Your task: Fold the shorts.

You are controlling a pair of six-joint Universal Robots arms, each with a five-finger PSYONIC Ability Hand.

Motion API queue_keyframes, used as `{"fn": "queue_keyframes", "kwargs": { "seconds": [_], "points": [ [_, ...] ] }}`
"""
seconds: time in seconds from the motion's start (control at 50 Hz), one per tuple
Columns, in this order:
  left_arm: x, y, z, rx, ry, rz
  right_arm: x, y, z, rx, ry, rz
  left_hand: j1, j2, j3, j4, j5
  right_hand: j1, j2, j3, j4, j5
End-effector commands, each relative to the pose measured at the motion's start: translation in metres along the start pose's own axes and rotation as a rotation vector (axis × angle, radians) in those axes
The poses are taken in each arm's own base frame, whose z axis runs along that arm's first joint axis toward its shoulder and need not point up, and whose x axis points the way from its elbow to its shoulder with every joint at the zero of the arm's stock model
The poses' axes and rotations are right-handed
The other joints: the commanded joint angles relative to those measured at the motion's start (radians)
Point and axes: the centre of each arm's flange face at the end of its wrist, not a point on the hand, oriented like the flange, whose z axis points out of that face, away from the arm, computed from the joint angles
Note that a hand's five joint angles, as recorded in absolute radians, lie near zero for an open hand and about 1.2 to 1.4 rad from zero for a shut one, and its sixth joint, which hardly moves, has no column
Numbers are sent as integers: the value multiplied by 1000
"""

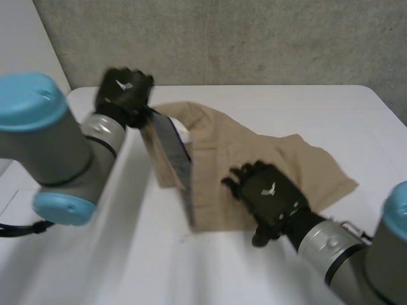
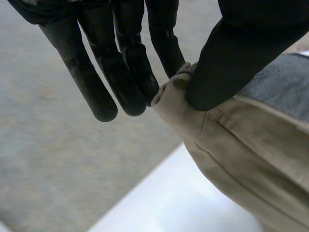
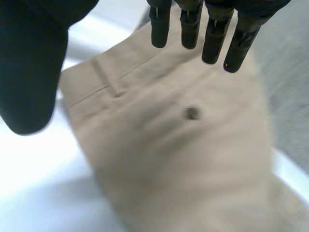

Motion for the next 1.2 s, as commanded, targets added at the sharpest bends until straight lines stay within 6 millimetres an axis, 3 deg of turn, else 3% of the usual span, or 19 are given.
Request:
{"fn": "queue_keyframes", "kwargs": {
  "seconds": [0.02, 0.04, 0.1, 0.24, 0.3, 0.32, 0.38, 0.4, 0.48, 0.54, 0.56, 0.58, 0.66, 0.78, 0.82, 0.94, 0.96, 1.06, 1.2],
  "points": [
    [-68, -42, -2, 114, -163, -6, 69, -41, -14, 162, 208, 187, 296, 203, 208, 197, 261, -43, -94, -108, -111, -115],
    [-72, -45, -3, 124, -171, -4, 81, -39, -14, 163, 234, 200, 296, 203, 208, 197, 261, -43, -94, -108, -111, -115],
    [-86, -65, -5, 195, -187, 5, 90, -33, -14, 161, 227, 208, 296, 203, 208, 197, 261, -43, -94, -108, -111, -115],
    [-85, -106, 1, 332, -168, -3, 84, -16, -10, 122, 170, 240, 296, 203, 208, 197, 261, -43, -94, -108, -111, -115],
    [-60, -112, 7, 360, -101, -49, 83, -4, -4, 77, 163, 263, 296, 203, 208, 197, 261, -43, -94, -108, -111, -115],
    [-37, -110, 10, 358, -41, -77, 83, -2, -3, 71, 164, 267, 296, 203, 208, 197, 261, -43, -94, -108, -111, -115],
    [5, -107, 9, 355, 61, -101, 83, 6, -1, 48, 166, 282, 296, 203, 208, 197, 261, -43, -94, -108, -111, -115],
    [32, -104, 8, 349, 122, -110, 84, 7, 0, 43, 167, 286, 296, 203, 208, 197, 261, -43, -94, -108, -111, -115],
    [94, -76, 10, 296, 248, -116, 86, 10, 0, 28, 188, 292, 296, 203, 208, 197, 261, -43, -94, -108, -111, -115],
    [124, -56, 9, 255, 309, -113, 88, 12, -1, 16, 216, 294, -98, -192, -187, -197, -133, -43, -94, -108, -111, -115],
    [141, -45, 5, 232, 347, -110, 90, 12, -2, 14, 227, 292, -425, -519, -514, -524, -460, -43, -94, -108, -111, -115],
    [150, -39, 2, 216, 367, -107, 91, 13, -2, 12, 234, 293, -551, -644, -639, -650, -586, -43, -94, -108, -111, -115],
    [169, -34, -12, 192, 420, -101, 101, 14, -4, 7, 286, 292, -804, -897, -892, -903, -839, -43, -94, -108, -111, -115],
    [153, -58, -14, 240, 385, -116, 117, 8, -8, 33, 336, 278, -913, -1007, -1002, -1012, -948, -43, -94, -108, -111, -115],
    [132, -75, -12, 270, 340, -122, 118, 6, -9, 39, 334, 273, -907, -1001, -996, -1006, -942, -43, -94, -108, -111, -115],
    [71, -85, -9, 265, 224, -120, 115, -4, -10, 56, 313, 260, -904, -998, -993, -1003, -939, -43, -94, -108, -111, -115],
    [59, -84, -13, 253, 204, -117, 114, -5, -10, 57, 310, 256, -904, -998, -993, -1003, -939, -43, -94, -108, -111, -115],
    [40, -67, -31, 181, 181, -106, 100, -10, -6, 69, 238, 155, -904, -998, -993, -1003, -939, -13, -64, -78, -81, -85],
    [21, -26, -55, 38, 151, -93, 61, -5, 28, 74, 86, -81, -904, -998, -993, -1003, -939, 108, 57, 43, 40, 36]
  ]
}}
